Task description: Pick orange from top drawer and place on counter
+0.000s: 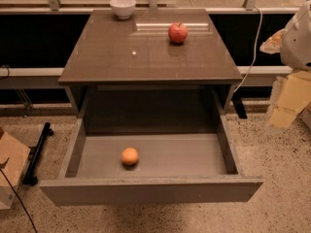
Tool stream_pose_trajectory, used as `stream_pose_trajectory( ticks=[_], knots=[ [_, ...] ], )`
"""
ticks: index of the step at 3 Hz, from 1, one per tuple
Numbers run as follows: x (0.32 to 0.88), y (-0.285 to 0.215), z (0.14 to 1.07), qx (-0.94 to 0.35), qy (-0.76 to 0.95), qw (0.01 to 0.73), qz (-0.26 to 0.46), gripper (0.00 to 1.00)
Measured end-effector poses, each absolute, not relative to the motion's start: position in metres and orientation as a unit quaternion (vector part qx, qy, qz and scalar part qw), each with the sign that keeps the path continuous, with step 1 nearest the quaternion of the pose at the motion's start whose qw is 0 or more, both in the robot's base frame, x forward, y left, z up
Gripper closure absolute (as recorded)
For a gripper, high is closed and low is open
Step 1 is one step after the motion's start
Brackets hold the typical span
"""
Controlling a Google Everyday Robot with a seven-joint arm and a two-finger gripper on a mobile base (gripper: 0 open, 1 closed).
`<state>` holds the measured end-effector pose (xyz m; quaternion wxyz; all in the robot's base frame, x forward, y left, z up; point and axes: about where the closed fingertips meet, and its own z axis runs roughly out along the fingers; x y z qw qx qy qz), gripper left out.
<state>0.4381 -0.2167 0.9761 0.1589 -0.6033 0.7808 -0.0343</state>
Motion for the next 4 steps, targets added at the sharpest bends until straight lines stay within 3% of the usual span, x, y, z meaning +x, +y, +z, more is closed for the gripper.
stream_pose_trajectory(
  ticks=[2,4],
  knots=[
    [0.447,-0.209,0.972,-0.601,0.776,0.188,-0.025,0.0],
    [0.475,-0.172,0.936,-0.605,0.754,0.255,0.031,0.0]
  ],
)
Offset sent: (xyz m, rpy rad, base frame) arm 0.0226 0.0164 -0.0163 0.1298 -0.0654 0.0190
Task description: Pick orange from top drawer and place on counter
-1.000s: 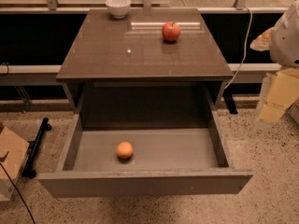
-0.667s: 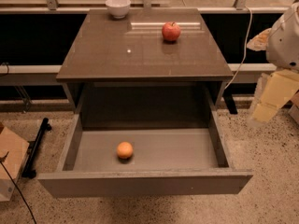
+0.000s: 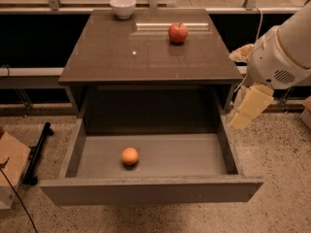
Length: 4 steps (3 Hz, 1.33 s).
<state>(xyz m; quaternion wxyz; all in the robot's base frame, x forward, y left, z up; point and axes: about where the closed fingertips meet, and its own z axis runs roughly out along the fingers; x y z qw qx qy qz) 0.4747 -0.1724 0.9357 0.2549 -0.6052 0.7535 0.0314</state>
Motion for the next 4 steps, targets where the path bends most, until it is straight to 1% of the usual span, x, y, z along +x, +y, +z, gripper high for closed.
stream_pose_trajectory(
  ticks=[1,2,3,4],
  knots=[
    [0.492,-0.146,0.894,-0.606,0.742,0.277,0.076,0.0],
    [0.491,-0.139,0.885,-0.607,0.743,0.272,0.076,0.0],
    [0.509,-0.105,0.863,-0.606,0.731,0.294,0.108,0.0],
    [0.535,-0.059,0.827,-0.602,0.714,0.322,0.159,0.0]
  ],
)
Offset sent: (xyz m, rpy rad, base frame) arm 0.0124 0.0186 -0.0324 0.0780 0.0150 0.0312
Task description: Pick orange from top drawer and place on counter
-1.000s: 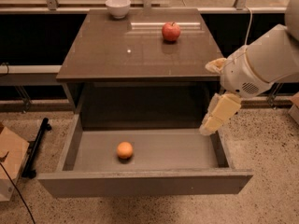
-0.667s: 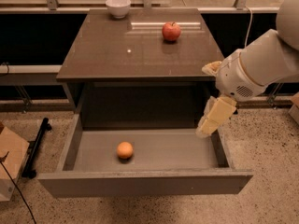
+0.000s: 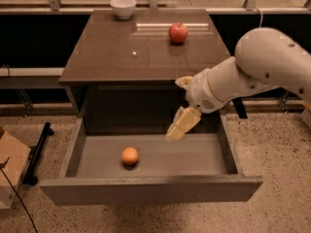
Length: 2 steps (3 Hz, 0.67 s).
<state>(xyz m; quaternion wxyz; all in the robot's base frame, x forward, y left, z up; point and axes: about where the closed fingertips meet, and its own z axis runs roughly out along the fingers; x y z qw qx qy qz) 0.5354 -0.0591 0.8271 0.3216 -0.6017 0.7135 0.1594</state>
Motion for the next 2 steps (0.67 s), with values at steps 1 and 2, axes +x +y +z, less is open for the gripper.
stream_pose_trajectory(
  ticks=[1,2],
  knots=[
    [0.546,-0.023,0.796,-0.597,0.699,0.34,0.196,0.0],
    [0.546,0.007,0.762,-0.59,0.695,0.346,0.222,0.0]
  ],
)
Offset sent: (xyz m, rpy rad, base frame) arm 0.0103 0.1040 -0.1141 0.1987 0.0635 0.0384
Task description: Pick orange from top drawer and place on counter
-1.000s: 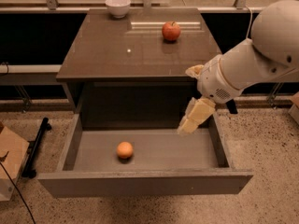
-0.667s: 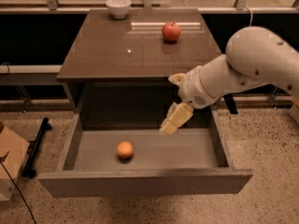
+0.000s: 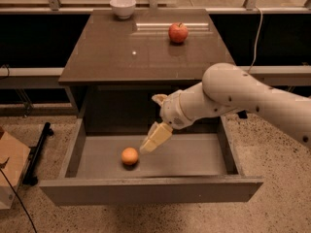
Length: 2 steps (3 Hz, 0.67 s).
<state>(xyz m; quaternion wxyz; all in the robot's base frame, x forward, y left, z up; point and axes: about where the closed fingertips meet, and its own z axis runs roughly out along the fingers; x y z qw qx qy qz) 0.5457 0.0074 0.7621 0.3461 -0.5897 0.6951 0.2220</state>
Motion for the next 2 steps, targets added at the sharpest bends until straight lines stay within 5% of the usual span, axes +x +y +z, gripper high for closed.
stream_pose_trajectory(
  ticks=[2],
  knots=[
    [0.543,0.054,0.694,-0.567,0.694,0.345,0.278,0.0]
  ],
)
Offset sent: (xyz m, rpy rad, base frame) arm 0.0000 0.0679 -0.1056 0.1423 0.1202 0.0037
